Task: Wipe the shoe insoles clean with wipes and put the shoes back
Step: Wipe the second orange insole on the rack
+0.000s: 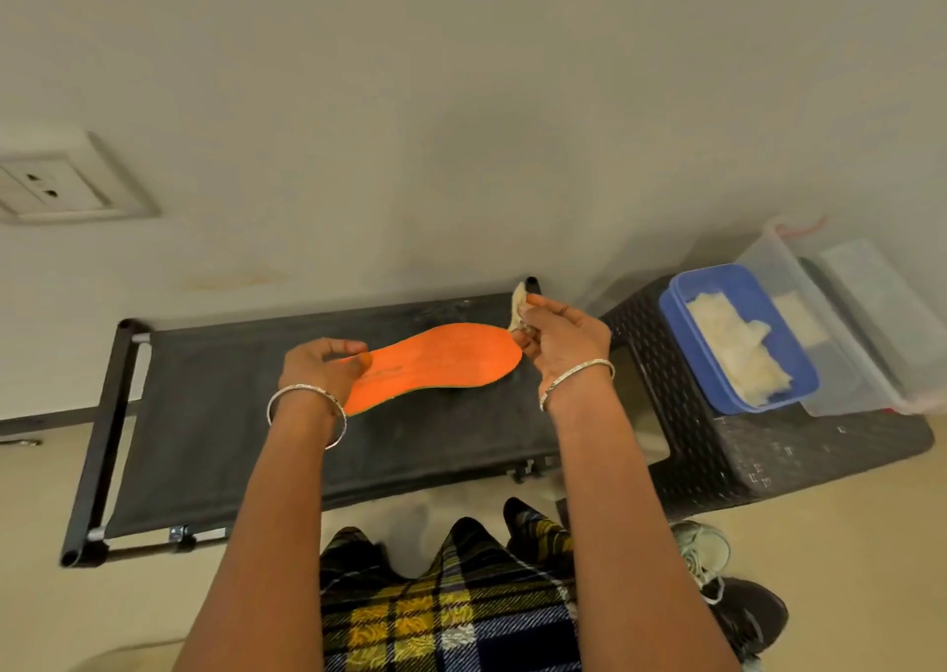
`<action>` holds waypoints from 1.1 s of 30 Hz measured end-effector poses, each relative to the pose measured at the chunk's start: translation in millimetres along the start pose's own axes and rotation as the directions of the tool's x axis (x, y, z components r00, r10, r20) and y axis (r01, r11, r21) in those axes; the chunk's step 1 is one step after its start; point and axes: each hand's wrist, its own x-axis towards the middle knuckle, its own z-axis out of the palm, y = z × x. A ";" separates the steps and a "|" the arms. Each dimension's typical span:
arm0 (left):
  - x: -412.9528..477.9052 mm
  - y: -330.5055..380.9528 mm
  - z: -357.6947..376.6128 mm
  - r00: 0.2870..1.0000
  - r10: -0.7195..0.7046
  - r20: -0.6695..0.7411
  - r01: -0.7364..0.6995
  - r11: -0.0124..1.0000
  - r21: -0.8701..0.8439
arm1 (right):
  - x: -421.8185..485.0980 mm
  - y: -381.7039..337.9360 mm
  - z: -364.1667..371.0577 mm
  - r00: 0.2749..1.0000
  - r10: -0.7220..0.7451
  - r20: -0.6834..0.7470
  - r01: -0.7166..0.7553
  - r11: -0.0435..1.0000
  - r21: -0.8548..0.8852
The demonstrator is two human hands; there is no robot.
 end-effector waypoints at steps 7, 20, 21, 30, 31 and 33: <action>-1.4 4.7 3.4 0.987 0.089 -0.137 -0.044 0.952 0.303 | 14.1 -1.4 -10.2 0.998 0.052 -0.021 -0.054 0.987 -0.151; -59.1 -2.3 100.1 0.768 0.037 0.639 -0.603 0.376 0.703 | 46.3 13.6 -22.3 0.959 -0.249 0.134 0.259 0.576 -0.775; -60.3 -5.1 104.8 0.753 -0.026 0.657 -0.605 0.365 0.708 | 49.4 15.9 -23.1 0.966 -0.214 0.146 0.245 0.569 -0.785; -54.7 -8.0 116.7 0.740 -0.151 0.655 -0.574 0.365 0.733 | 66.4 36.0 -24.9 0.941 -0.107 0.321 0.337 0.402 -0.852; -54.2 -8.3 117.9 0.747 -0.150 0.647 -0.565 0.370 0.738 | 68.8 38.2 -23.9 0.932 -0.123 0.342 0.363 0.362 -0.859; -53.8 -8.3 120.5 0.755 -0.149 0.638 -0.550 0.384 0.741 | 72.5 43.9 -21.0 0.919 -0.152 0.363 0.392 0.289 -0.873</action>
